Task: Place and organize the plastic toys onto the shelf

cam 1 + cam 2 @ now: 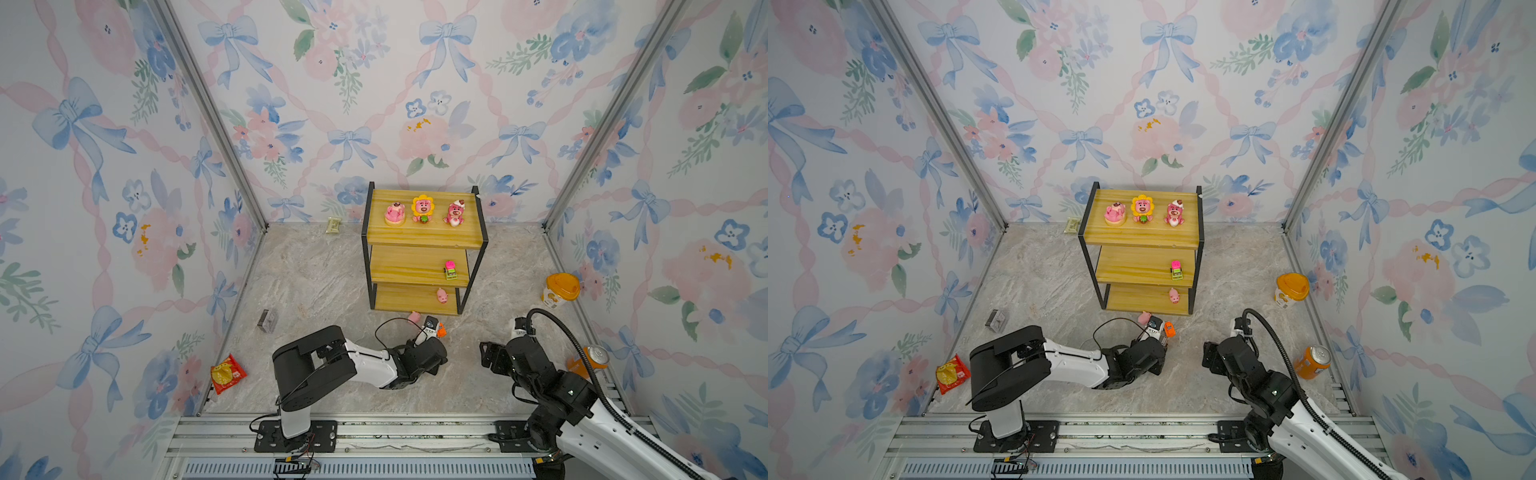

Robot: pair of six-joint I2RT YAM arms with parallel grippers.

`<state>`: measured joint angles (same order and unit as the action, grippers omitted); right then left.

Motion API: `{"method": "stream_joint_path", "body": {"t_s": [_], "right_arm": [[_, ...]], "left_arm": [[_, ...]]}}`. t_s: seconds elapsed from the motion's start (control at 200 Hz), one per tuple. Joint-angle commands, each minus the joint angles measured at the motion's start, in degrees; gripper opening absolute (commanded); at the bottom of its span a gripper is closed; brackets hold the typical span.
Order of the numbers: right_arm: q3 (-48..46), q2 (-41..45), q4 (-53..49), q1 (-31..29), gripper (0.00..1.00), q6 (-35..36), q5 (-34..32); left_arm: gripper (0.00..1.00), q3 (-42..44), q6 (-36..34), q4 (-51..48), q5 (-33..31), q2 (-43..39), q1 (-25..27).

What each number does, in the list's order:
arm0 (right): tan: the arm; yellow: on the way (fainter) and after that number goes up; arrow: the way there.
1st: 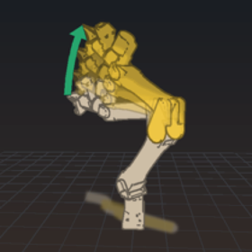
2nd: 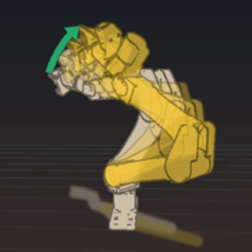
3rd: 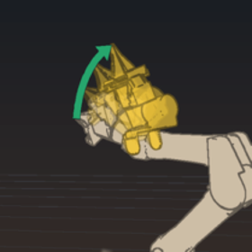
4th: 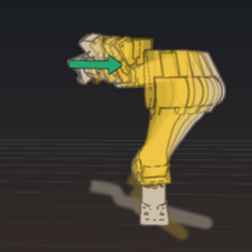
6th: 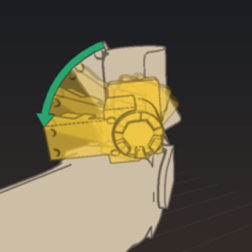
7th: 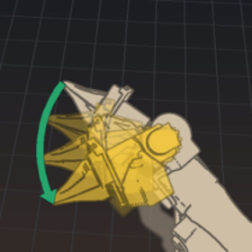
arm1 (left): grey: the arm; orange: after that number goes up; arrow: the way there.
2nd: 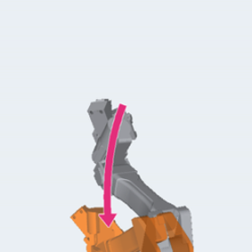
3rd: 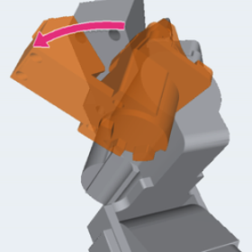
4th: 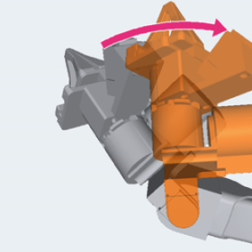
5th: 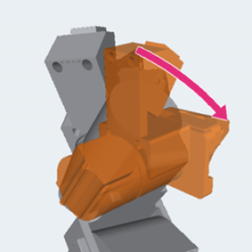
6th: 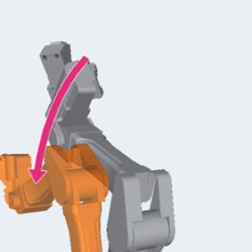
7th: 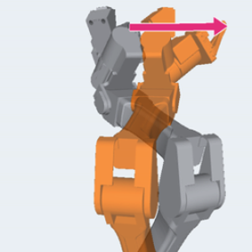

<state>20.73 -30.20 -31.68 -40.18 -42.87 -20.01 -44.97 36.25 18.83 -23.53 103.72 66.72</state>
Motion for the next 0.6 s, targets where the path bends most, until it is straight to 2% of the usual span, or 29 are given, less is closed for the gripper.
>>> {"method": "stream_joint_path", "body": {"t_s": [0.0, 0.38, 0.595], "right_arm": [[0.63, 0.58, -1.55, 0.10, 0.86, 0.30, -1.04], [0.54, 0.72, -1.63, 0.19, 0.86, 0.32, -1.08], [0.30, 1.03, -1.65, 0.28, 0.86, 0.48, -1.17]], "left_arm": [[0.37, 0.37, -0.23, 0.31, -0.47, -0.64, -0.27], [0.33, 2.34, -2.94, 0.32, 0.07, -7.04, 0.85], [0.35, 5.76, -3.99, 0.16, -4.36, -15.68, 1.64]]}}
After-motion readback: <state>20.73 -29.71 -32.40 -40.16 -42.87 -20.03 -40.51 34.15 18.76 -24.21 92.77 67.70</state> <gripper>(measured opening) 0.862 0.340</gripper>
